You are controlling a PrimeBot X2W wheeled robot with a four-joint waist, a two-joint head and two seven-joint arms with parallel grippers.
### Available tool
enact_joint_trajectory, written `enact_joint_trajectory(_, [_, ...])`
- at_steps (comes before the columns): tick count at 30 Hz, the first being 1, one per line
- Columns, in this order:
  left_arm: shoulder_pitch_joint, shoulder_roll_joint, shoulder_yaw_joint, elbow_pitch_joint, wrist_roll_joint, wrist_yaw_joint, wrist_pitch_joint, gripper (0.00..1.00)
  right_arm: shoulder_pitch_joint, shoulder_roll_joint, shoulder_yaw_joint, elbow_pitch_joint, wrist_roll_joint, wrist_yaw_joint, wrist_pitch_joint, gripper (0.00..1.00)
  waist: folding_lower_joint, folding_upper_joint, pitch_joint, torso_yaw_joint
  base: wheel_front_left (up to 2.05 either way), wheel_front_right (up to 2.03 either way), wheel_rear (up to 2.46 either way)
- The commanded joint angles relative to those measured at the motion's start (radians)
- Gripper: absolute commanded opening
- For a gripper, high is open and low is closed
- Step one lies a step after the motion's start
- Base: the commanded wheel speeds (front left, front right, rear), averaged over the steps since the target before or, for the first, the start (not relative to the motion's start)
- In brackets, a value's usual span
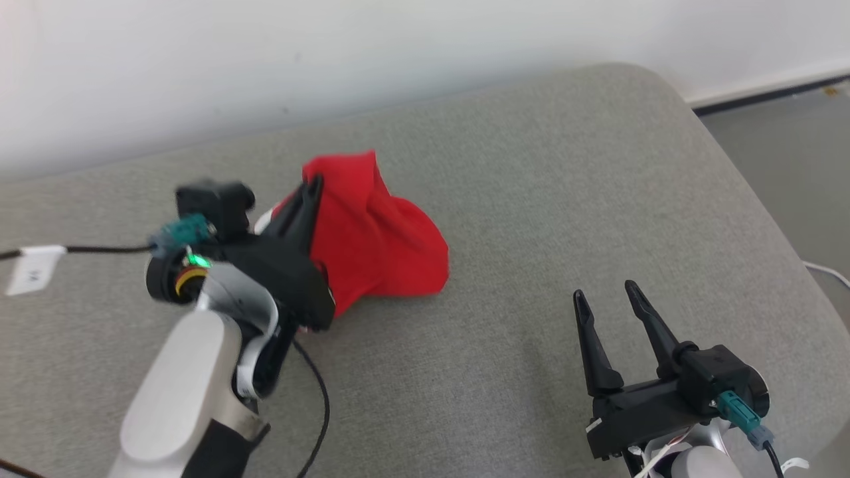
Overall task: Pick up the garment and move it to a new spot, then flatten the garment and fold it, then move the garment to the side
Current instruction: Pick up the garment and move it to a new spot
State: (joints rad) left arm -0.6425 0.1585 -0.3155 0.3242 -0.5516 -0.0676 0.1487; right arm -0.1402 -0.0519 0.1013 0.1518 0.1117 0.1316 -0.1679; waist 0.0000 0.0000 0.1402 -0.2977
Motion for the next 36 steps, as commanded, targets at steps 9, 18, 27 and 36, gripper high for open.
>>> enact_joint_trajectory(9, [0.032,-0.034,-0.055,0.239,0.039,-0.017,-0.111,1.0,-0.026,0.002,0.022,0.04,0.019,-0.002,-0.019,1.0,0.0,0.0,0.059,-0.026,0.0,0.0,0.0])
enact_joint_trajectory(18, [0.133,-0.003,-0.04,0.135,0.048,-0.018,-0.294,1.0,0.016,0.002,-0.032,0.044,-0.013,-0.002,-0.012,1.0,0.0,0.0,-0.032,0.077,0.0,0.0,0.0])
enact_joint_trajectory(27, [0.372,0.041,0.03,-0.056,0.076,0.01,-0.412,1.0,0.062,0.002,-0.065,0.029,-0.017,-0.002,-0.022,1.0,0.0,0.0,-0.1,0.18,0.0,0.0,0.0])
enact_joint_trajectory(36, [0.607,-0.059,0.286,-0.338,0.163,-0.044,-0.414,1.0,0.083,-0.006,-0.065,0.035,0.006,-0.002,-0.045,1.0,0.0,0.0,-0.14,0.23,0.0,0.0,0.0])
